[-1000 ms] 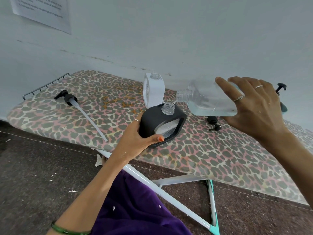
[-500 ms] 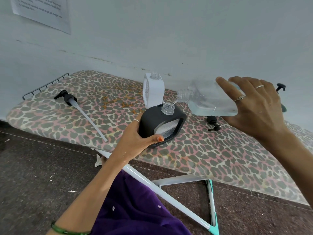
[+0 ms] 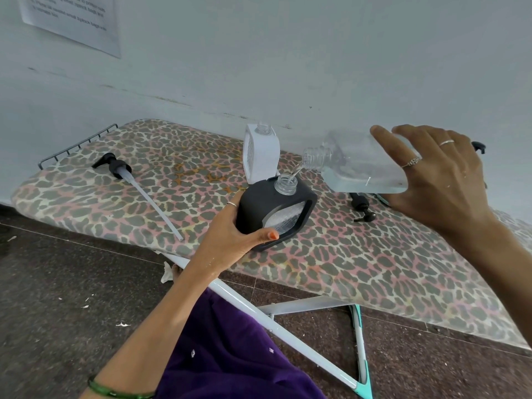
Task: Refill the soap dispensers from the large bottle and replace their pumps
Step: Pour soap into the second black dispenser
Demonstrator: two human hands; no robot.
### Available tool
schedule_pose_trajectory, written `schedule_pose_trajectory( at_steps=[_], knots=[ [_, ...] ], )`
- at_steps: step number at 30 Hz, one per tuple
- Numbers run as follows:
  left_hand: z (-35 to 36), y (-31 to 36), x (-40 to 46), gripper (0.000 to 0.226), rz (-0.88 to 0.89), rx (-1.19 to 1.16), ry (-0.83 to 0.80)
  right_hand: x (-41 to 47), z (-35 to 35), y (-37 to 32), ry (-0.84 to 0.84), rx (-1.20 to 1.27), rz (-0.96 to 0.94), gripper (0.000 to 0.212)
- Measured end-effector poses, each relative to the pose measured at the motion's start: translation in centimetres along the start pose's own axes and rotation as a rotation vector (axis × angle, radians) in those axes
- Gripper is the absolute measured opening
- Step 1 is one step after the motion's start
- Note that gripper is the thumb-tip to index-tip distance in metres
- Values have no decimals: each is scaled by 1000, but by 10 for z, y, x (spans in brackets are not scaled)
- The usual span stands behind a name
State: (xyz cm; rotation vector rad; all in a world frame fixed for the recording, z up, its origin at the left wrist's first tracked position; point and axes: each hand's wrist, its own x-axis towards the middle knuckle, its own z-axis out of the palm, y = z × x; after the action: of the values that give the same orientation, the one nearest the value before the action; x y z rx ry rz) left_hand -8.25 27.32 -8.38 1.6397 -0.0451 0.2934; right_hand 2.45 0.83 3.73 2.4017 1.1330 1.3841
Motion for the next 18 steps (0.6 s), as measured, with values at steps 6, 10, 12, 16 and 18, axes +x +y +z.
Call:
schedule_pose_trajectory(
  at_steps=[6, 10, 12, 16, 18],
  knots=[
    [0, -1, -2, 85, 3, -5, -3, 0, 2, 0, 5, -10, -10, 60],
    [0, 0, -1, 87, 2, 6, -2, -1, 3, 1, 11, -20, -18, 54],
    [0, 0, -1, 86, 4, 3, 0, -1, 3, 0, 18, -20, -17, 53],
    [1, 0, -1, 87, 3, -23, 4, -2, 2, -1, 16, -24, -12, 51],
    [1, 1, -1, 84, 3, -23, 3, -2, 2, -2, 13, -25, -14, 50]
  ],
)
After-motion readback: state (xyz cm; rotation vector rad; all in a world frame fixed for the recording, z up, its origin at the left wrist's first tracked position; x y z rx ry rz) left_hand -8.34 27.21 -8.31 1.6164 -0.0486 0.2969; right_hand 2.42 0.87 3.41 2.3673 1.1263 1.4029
